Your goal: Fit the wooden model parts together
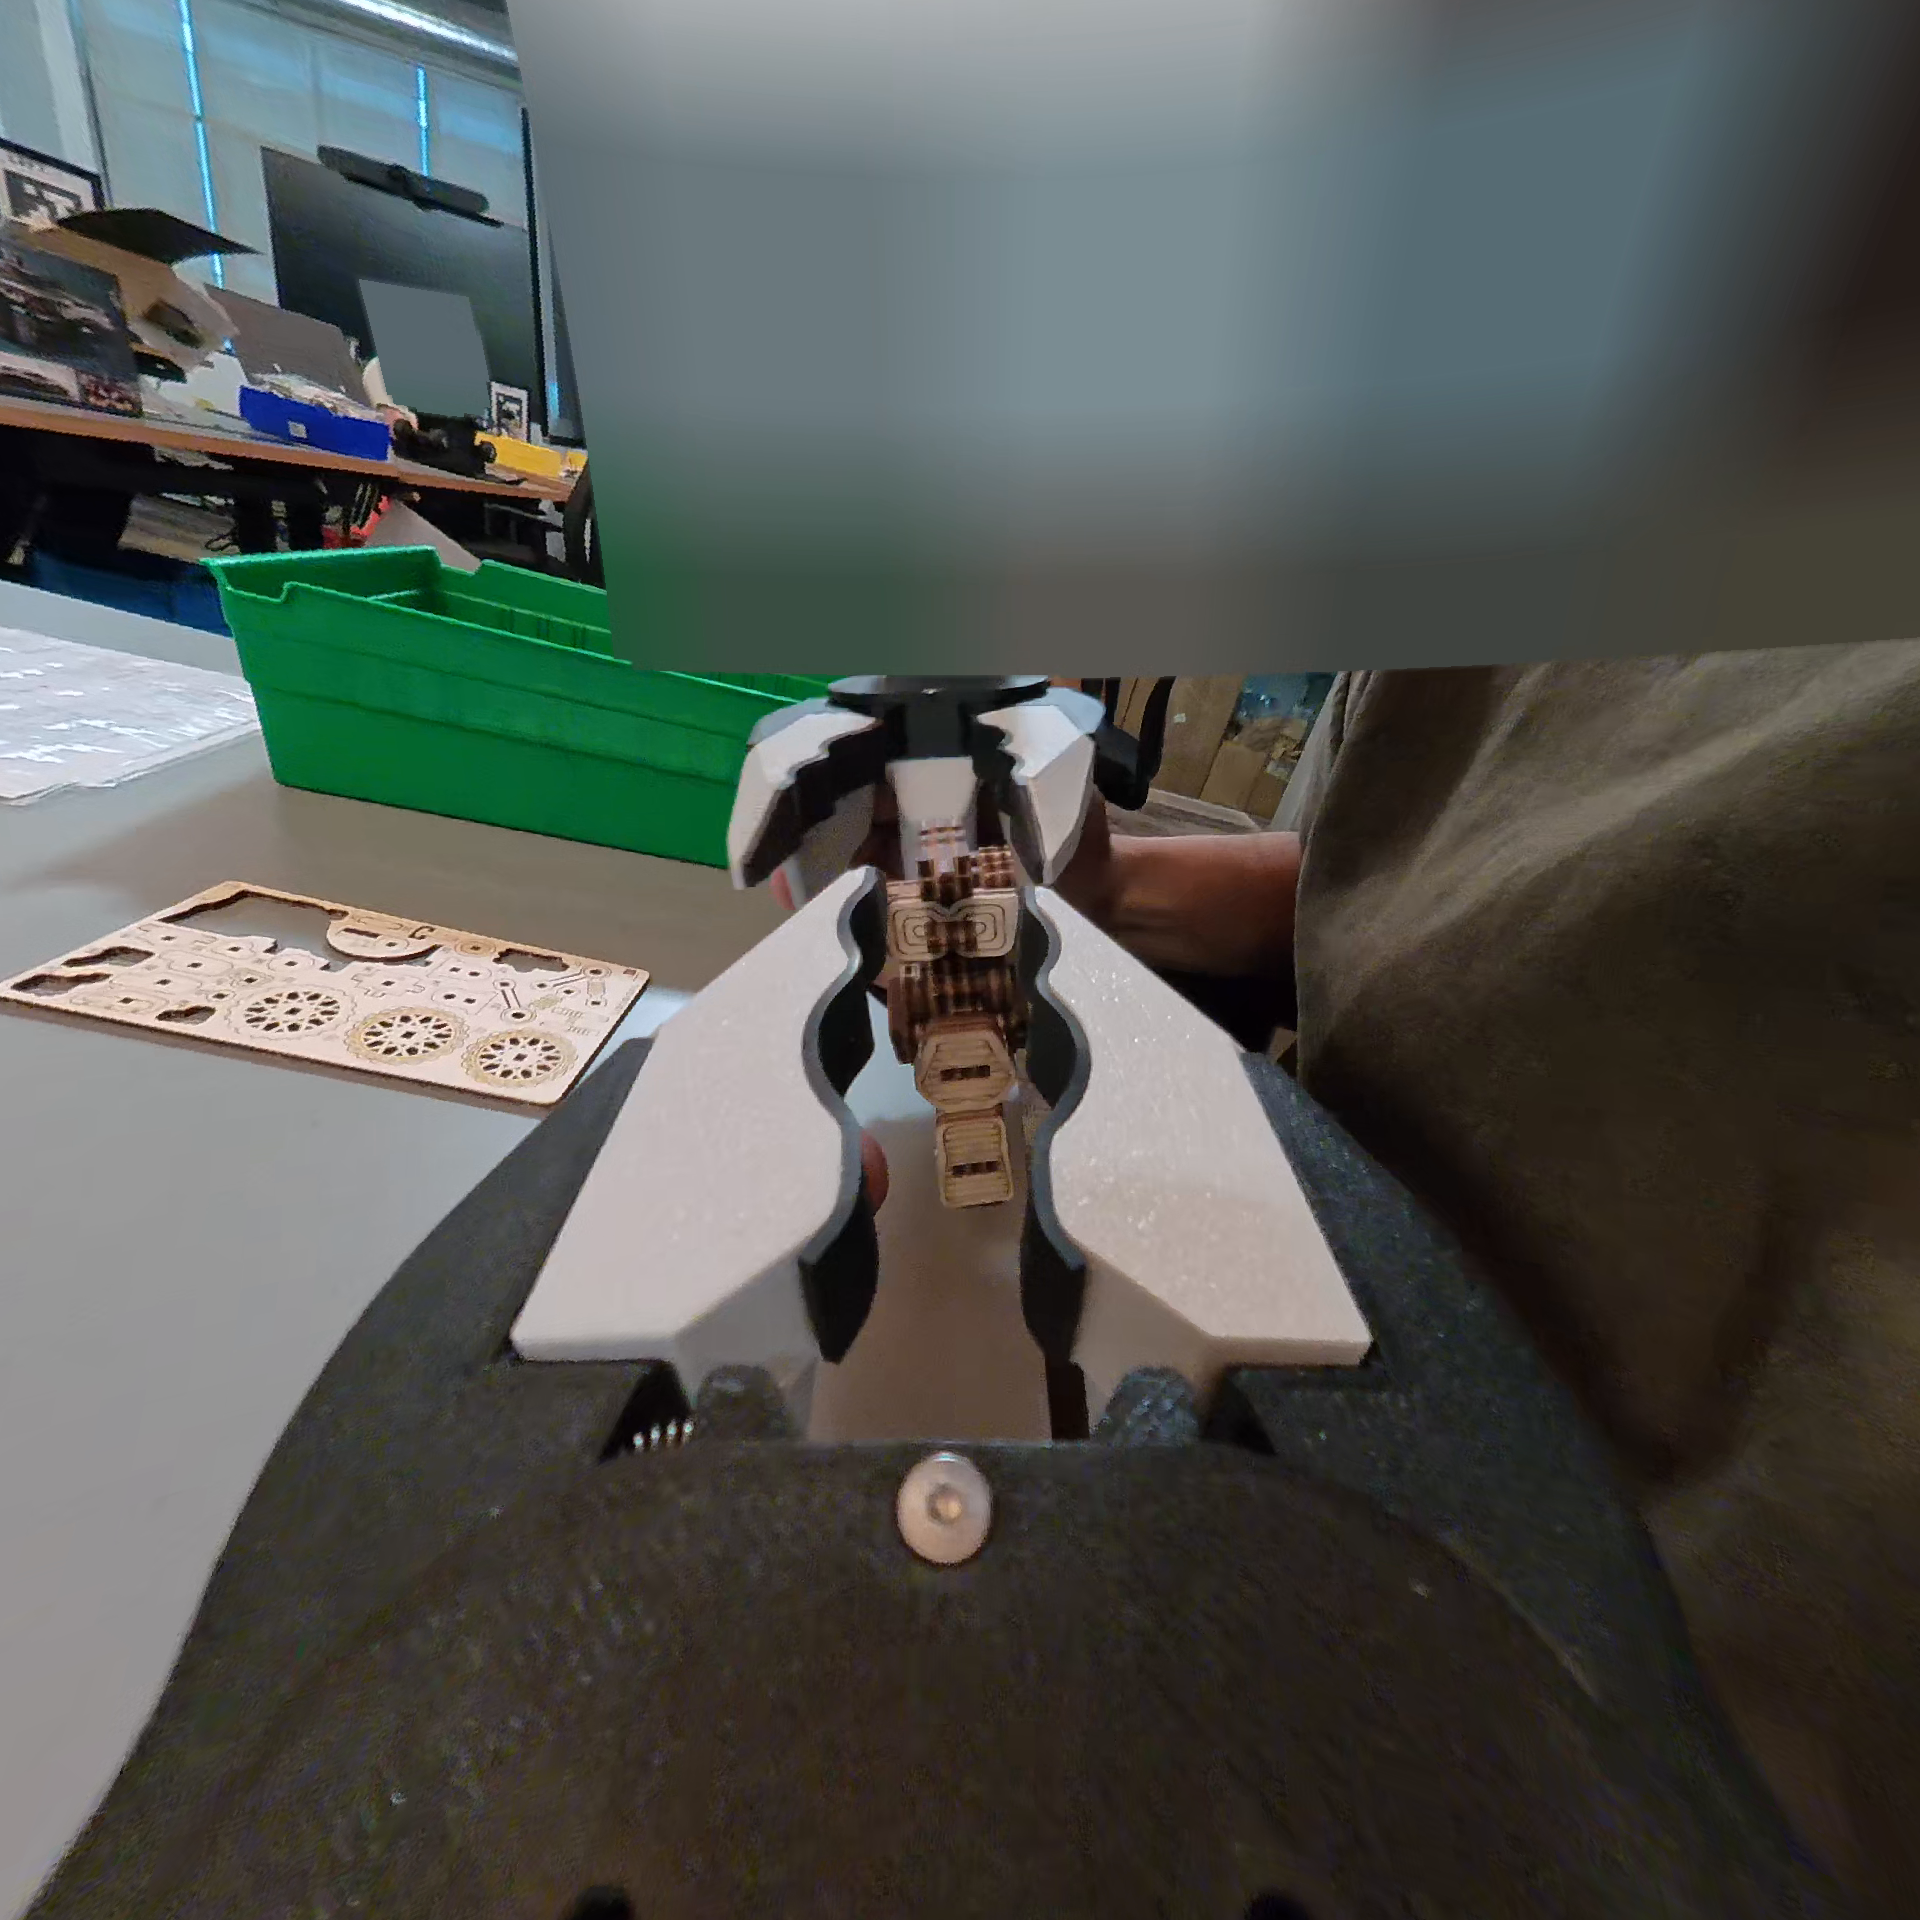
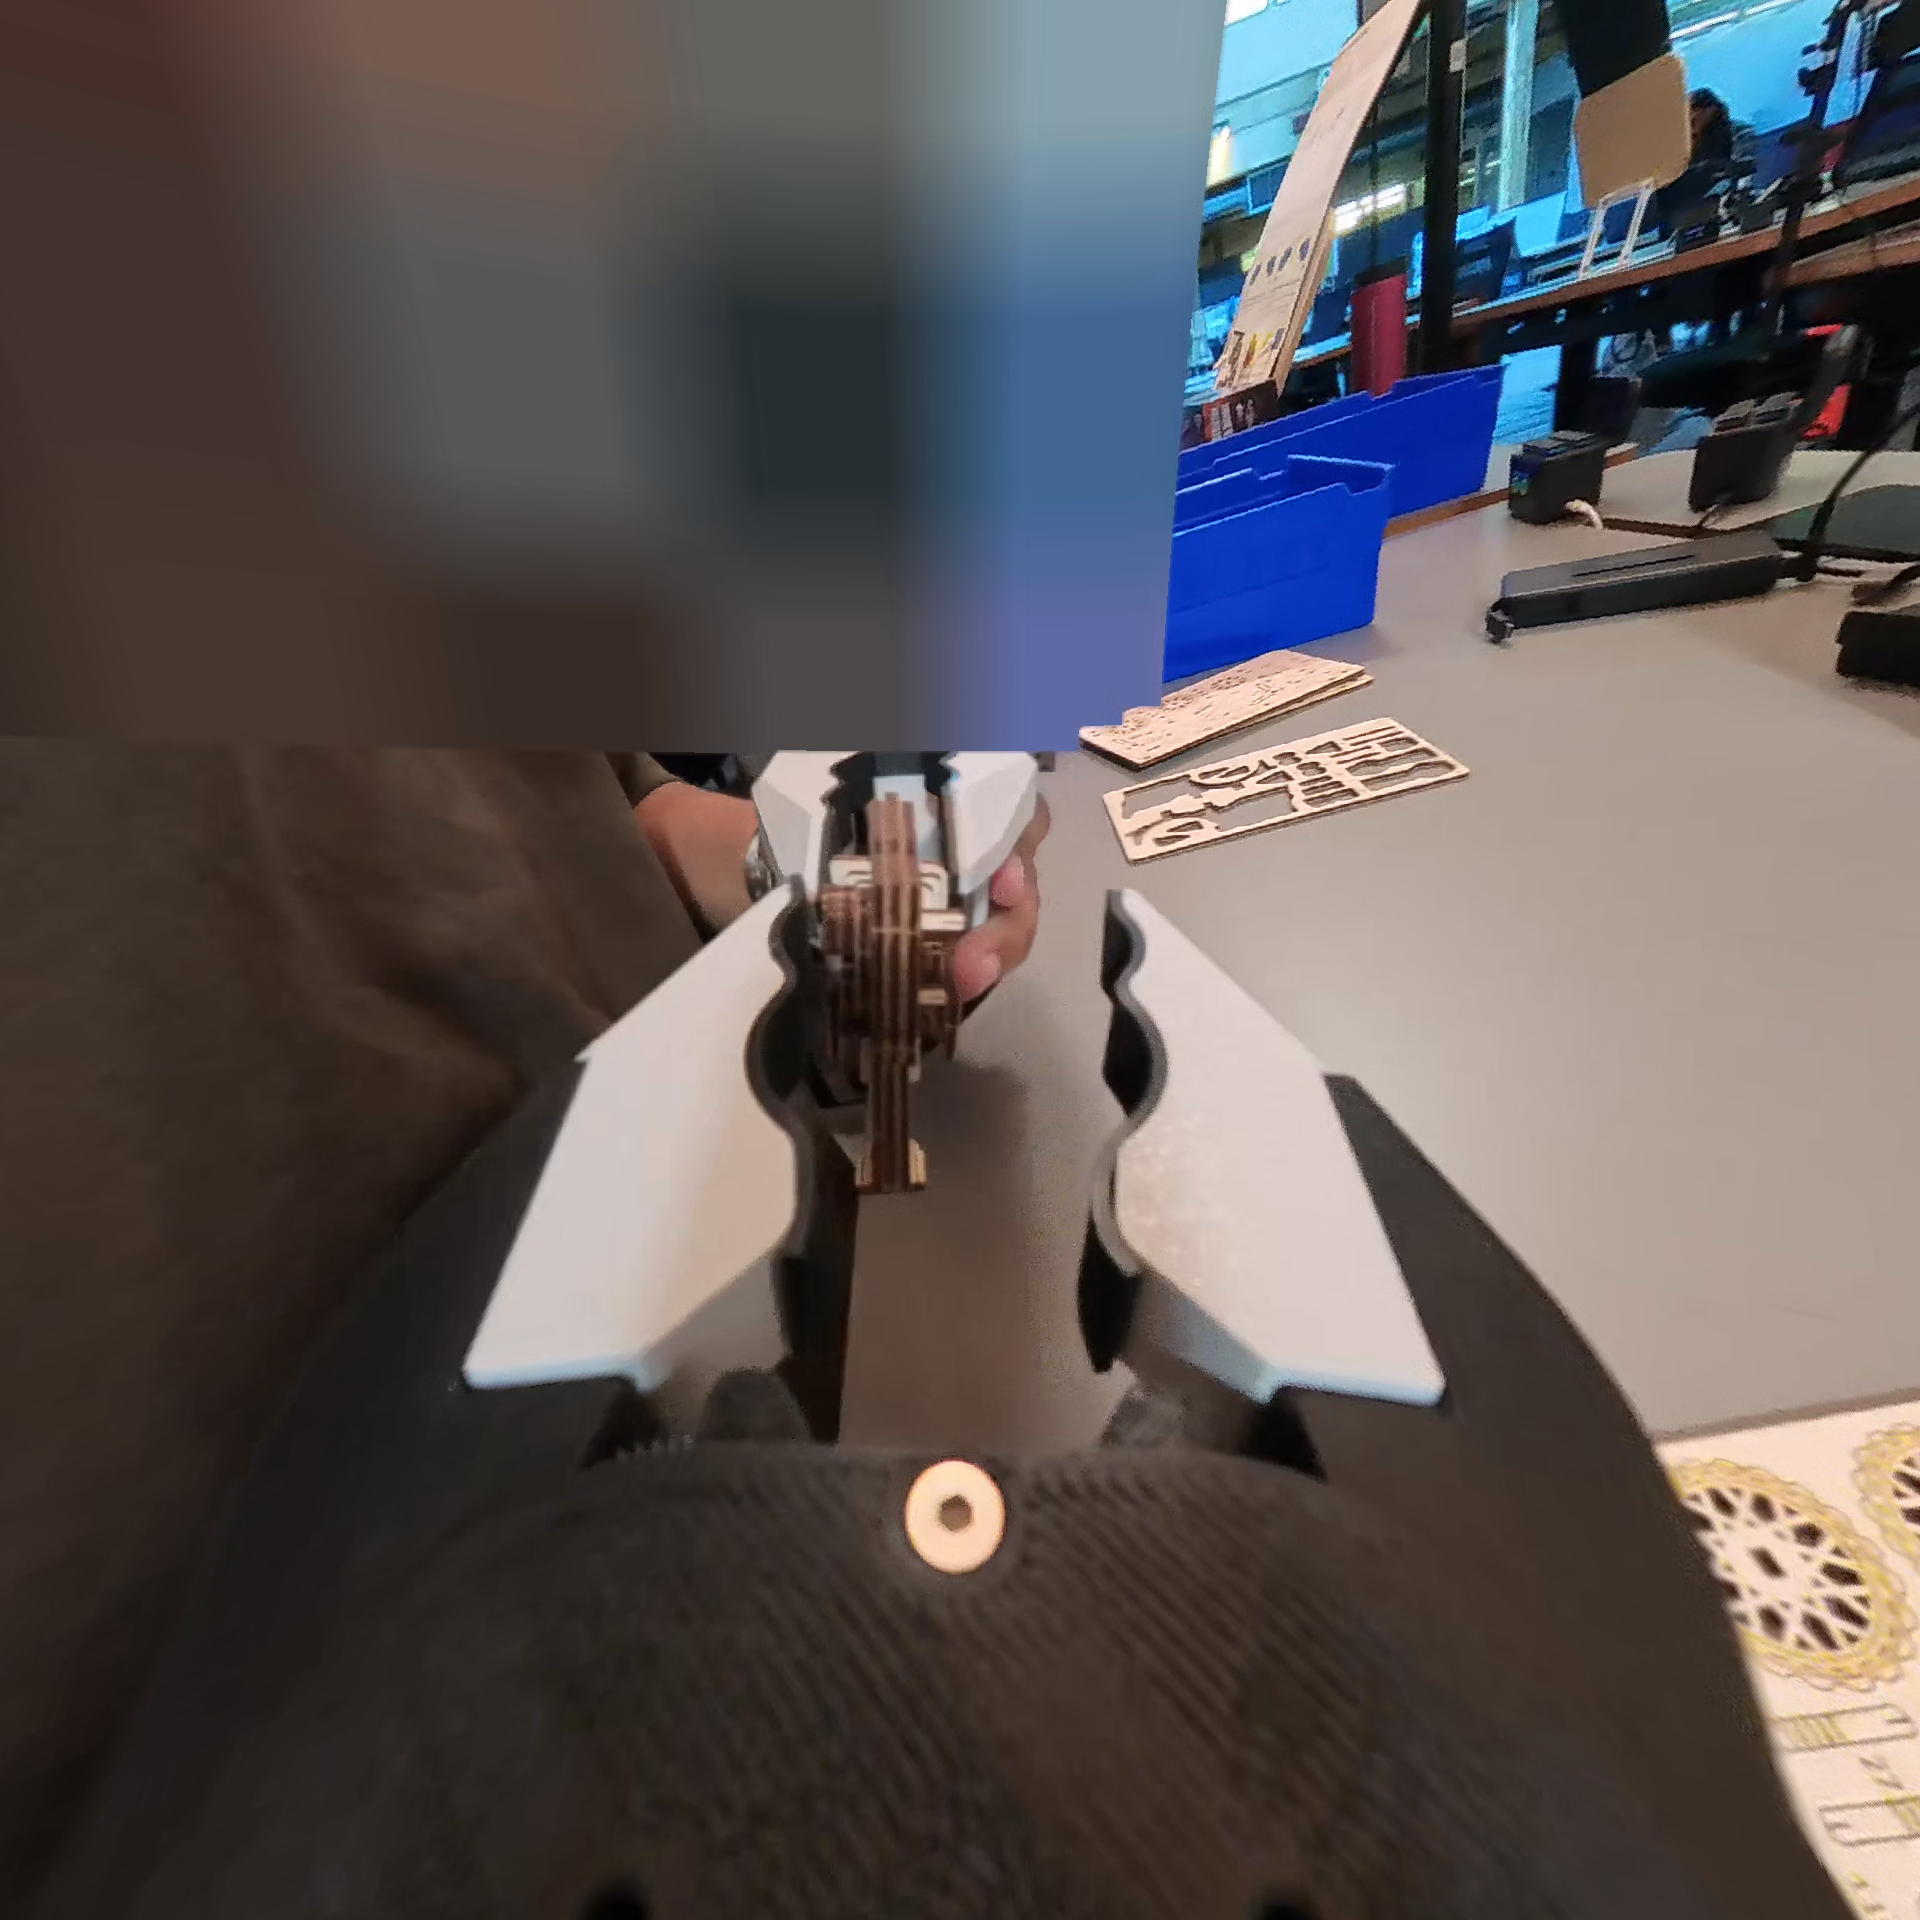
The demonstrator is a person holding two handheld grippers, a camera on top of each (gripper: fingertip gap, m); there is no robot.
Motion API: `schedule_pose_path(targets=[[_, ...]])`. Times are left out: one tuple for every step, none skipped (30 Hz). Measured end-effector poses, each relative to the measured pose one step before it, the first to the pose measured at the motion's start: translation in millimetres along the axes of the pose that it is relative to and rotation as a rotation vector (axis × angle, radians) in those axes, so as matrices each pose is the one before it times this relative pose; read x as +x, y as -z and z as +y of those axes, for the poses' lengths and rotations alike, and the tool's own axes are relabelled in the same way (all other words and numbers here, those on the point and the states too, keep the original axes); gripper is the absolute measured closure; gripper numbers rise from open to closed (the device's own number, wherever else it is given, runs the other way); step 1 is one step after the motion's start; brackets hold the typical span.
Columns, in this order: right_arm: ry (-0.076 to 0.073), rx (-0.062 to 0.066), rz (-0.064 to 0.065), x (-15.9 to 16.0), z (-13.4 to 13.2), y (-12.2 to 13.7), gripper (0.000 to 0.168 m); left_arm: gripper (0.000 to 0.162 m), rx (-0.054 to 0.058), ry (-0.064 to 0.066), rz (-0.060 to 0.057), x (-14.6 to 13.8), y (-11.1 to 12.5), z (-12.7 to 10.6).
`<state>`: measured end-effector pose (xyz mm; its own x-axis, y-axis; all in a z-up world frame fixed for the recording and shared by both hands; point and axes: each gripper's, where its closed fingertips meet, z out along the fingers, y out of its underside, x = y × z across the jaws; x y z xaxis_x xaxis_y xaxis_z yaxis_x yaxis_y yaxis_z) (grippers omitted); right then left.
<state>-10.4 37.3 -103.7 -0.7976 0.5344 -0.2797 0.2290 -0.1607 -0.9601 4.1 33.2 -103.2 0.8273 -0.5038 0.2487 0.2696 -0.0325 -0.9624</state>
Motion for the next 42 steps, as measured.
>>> schedule_pose_path(targets=[[-0.0252, 0.0168, -0.0087, 1.19, -2.16, 2.01, 0.111, 0.14, 0.0089, 0.0062, 0.0062, 1.07, -0.12, -1.48], [-0.0273, 0.0211, -0.0103, 0.8, -2.94, 1.76, 0.11, 0.14, 0.0037, 0.0047, 0.0037, 0.41, 0.0, -0.57], [-0.0231, 0.0197, -0.0093, 0.38, -2.83, 1.57, 0.11, 0.14, 0.0005, 0.0001, -0.0001, -0.22, 0.09, 0.06], [-0.0167, 0.0143, -0.0067, 0.38, -2.04, 1.14, 0.11, 0.14, 0.0001, -0.0016, -0.0005, -0.24, 0.27, -0.06], [-0.0101, 0.007, -0.0046, 0.24, -0.85, 0.67, 0.11, 0.14, 0.0029, 0.0002, 0.0012, 0.13, 0.41, -0.6], [-0.005, -0.0009, -0.0045, -0.26, 0.48, 0.01, 0.11, 0.14, 0.0052, 0.0027, 0.0012, 0.18, 0.21, -0.96], [-0.0024, -0.0072, -0.0049, -0.45, 1.5, -0.63, 0.109, 0.14, 0.0047, 0.0036, 0.0028, 0.36, 0.19, -0.7], [-0.0021, -0.01, -0.0061, -0.73, 2.1, -1.12, 0.107, 0.14, 0.0041, 0.0028, 0.0027, 0.29, 0.0, -0.69], [-0.0029, -0.0099, -0.0114, -1.61, 2.15, -1.51, 0.107, 0.14, 0.0017, 0.0022, 0.0017, 0.12, 0.05, -0.23], [-0.004, -0.0087, -0.0163, -2.59, 1.96, -1.58, 0.11, 0.14, -0.0006, 0.0014, 0.0009, -0.07, -0.02, 0.11], [-0.0025, -0.0082, -0.0173, -2.71, 1.69, -1.5, 0.115, 0.14, -0.0007, 0.0004, 0.0006, 0.03, -0.02, 0.19], [0.002, -0.0076, -0.0131, -2.4, 1.38, -1.08, 0.121, 0.139, 0.0, 0.0006, -0.0004, -0.1, 0.05, -0.03], [0.006, -0.0057, -0.0053, -1.33, 0.77, -0.72, 0.125, 0.139, -0.0004, 0.0013, 0.0001, -0.06, 0.13, -0.01], [0.0076, -0.0037, 0.0007, -0.5, 0.48, -0.24, 0.128, 0.139, 0.0, 0.0017, 0.001, 0.09, -0.02, 0.06], [0.0054, -0.0017, 0.0037, 0.2, 0.19, -0.02, 0.128, 0.139, 0.001, 0.0018, 0.0005, -0.08, 0.09, -0.14], [0.002, -0.0005, 0.0014, 0.05, 0.07, 0.17, 0.129, 0.139, 0.0018, 0.0022, 0.0004, 0.03, 0.11, -0.34], [-0.0007, -0.0005, -0.0023, -0.28, 0.14, 0.13, 0.131, 0.139, 0.0017, 0.0028, 0.0007, -0.1, 0.01, -0.27], [-0.0008, -0.0011, -0.0052, -0.71, 0.24, -0.05, 0.134, 0.139, 0.0006, 0.0026, 0.0002, -0.22, 0.1, -0.03], [0.002, -0.002, -0.007, -1.16, 0.33, -0.26, 0.14, 0.139, -0.0004, 0.0013, -0.0006, -0.23, 0.06, 0.09], [0.0046, -0.0029, -0.0005, -0.44, 0.49, -0.25, 0.141, 0.139, -0.0008, 0.0005, 0.0016, 0.13, 0.02, 0.08], [0.0083, -0.003, 0.0055, 0.18, 0.47, -0.25, 0.142, 0.139, -0.0009, 0.0023, 0.0014, 0.22, -0.09, 0.21], [0.0095, -0.0021, 0.0051, 0.03, 0.26, 0.09, 0.142, 0.139, -0.0001, 0.0015, 0.0011, 0.14, -0.16, 0.02], [0.0053, -0.0019, 0.002, -0.16, 0.14, 0.04, 0.142, 0.139, -0.0003, -0.0002, 0.0003, 0.12, -0.03, 0.08], [0.0008, -0.0011, 0.0, -0.22, 0.05, 0.07, 0.142, 0.139, -0.0003, 0.0001, 0.0011, 0.21, -0.13, -0.02], [-0.0013, -0.0002, -0.0008, -0.09, 0.19, 0.11, 0.142, 0.139, -0.0004, 0.0009, 0.0, 0.06, -0.09, 0.18], [-0.0023, 0.0, -0.0012, 0.12, 0.16, 0.06, 0.142, 0.139, -0.0006, 0.0012, 0.0002, -0.1, -0.06, 0.14], [-0.0032, 0.0001, -0.0014, 0.05, 0.13, 0.14, 0.142, 0.139, -0.0004, 0.0009, 0.0, 0.01, -0.06, 0.05], [-0.0046, 0.0003, -0.0015, 0.12, 0.03, 0.03, 0.142, 0.14, 0.0001, 0.0019, -0.0004, -0.14, 0.01, -0.08], [-0.0042, 0.0007, -0.0002, 0.2, -0.09, 0.04, 0.142, 0.139, -0.0001, 0.004, -0.0002, -0.23, 0.07, 0.07], [-0.0012, 0.0009, 0.0029, 0.53, -0.22, 0.16, 0.142, 0.139, 0.0, 0.0053, -0.0011, -0.5, -0.14, 0.01], [0.0015, 0.0009, 0.0051, 0.79, -0.34, 0.24, 0.142, 0.139, 0.001, 0.0063, -0.0027, -0.77, -0.15, -0.07], [-0.001, 0.0025, 0.0073, 1.36, -0.53, 0.27, 0.142, 0.139, 0.0012, 0.0061, -0.0054, -1.09, -0.1, 0.12], [-0.007, 0.0051, 0.0081, 1.83, -0.56, 0.36, 0.142, 0.139, 0.0002, 0.0032, -0.0135, -2.31, -0.09, 0.2], [-0.0118, 0.0042, 0.0059, 1.91, -0.17, 0.24, 0.142, 0.139, 0.0029, -0.0009, -0.0142, -1.96, 0.1, -0.21], [-0.0144, 0.0007, 0.006, 2.04, 0.53, -0.19, 0.142, 0.137, 0.0065, 0.0016, -0.0113, -1.59, 0.19, -0.62], [-0.012, 0.0005, 0.0049, 1.57, 0.54, -0.62, 0.142, 0.135, 0.0038, 0.0074, -0.0052, -1.1, 0.1, -0.26], [-0.0053, 0.0026, 0.0009, 0.38, -0.04, -0.98, 0.143, 0.131, -0.0018, 0.0121, -0.0007, -0.69, -0.24, 0.54], [-0.0014, 0.002, 0.0025, 0.11, -0.06, -0.93, 0.143, 0.129, -0.0048, 0.0128, 0.001, -0.52, -0.41, 0.74], [-0.0011, 0.0, 0.0074, 0.8, 0.23, -0.78, 0.143, 0.126, -0.0043, 0.0107, 0.0004, -0.46, -0.49, 0.77], [-0.0018, -0.0013, 0.0053, 0.67, 0.62, -0.51, 0.143, 0.124, -0.0034, 0.0076, -0.0003, -0.43, -0.3, 0.73], [-0.0029, 0.0, 0.0017, 0.05, 0.33, -0.38, 0.143, 0.124, -0.0029, 0.0046, 0.0003, -0.19, -0.31, 0.68], [-0.0032, 0.0043, 0.0018, 0.04, -0.5, -0.16, 0.143, 0.123, -0.0038, 0.0022, 0.0001, 0.02, -0.24, 0.75]])
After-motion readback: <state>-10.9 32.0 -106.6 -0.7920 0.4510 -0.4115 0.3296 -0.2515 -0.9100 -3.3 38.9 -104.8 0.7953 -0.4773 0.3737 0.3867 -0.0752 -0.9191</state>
